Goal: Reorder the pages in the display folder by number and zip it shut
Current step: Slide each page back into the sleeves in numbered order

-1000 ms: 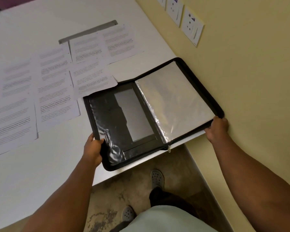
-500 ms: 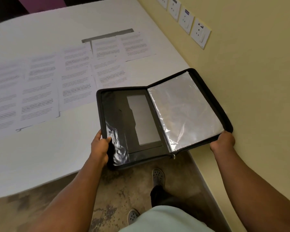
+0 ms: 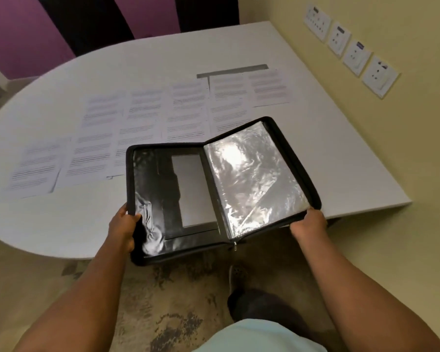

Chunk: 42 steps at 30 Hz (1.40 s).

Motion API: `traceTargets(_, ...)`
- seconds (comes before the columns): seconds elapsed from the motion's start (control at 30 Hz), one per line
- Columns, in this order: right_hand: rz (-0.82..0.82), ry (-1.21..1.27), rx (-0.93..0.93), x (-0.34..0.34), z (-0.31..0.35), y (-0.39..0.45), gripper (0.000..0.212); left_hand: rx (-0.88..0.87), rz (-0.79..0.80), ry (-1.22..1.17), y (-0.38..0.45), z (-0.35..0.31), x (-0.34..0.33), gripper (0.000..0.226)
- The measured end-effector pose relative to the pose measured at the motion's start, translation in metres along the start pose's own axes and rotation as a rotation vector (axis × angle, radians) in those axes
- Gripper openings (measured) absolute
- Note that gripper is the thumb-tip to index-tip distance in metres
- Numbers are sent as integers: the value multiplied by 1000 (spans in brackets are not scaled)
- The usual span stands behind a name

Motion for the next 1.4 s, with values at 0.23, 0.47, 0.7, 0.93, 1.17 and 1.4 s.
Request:
traceTargets(0.23, -17, 132, -92, -85, -9, -14, 28, 29, 21, 54, 62, -26, 38, 50)
traceTargets(0.47, -8, -249, -54, -131, -6, 0, 36, 73, 8, 73, 106, -39, 49, 49)
traceTargets(0.7, -174, -602, 32, -147, -2, 6, 57, 101, 43, 121, 136, -30, 52, 49)
traceTargets(0.93, -40, -555, 33, -163, -1, 19, 43, 62, 17, 308, 156, -44, 57, 37)
traceTargets(1.17, 51, -787, 288, -206, 28, 32, 35, 137, 2, 213, 182, -34, 54, 38)
traceTargets(1.4, -47, -742, 279, -208, 42, 47, 30, 113, -54, 33, 172, -50, 55, 29)
Point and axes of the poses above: each hand's wrist, its own y-axis towards the middle knuckle, its own x-axis out of the back of the hand, z = x × y, the point moved 10 cm from there along y, towards the middle knuckle, and after that the axes turned 15 degrees about y, right-handed, at the moved point
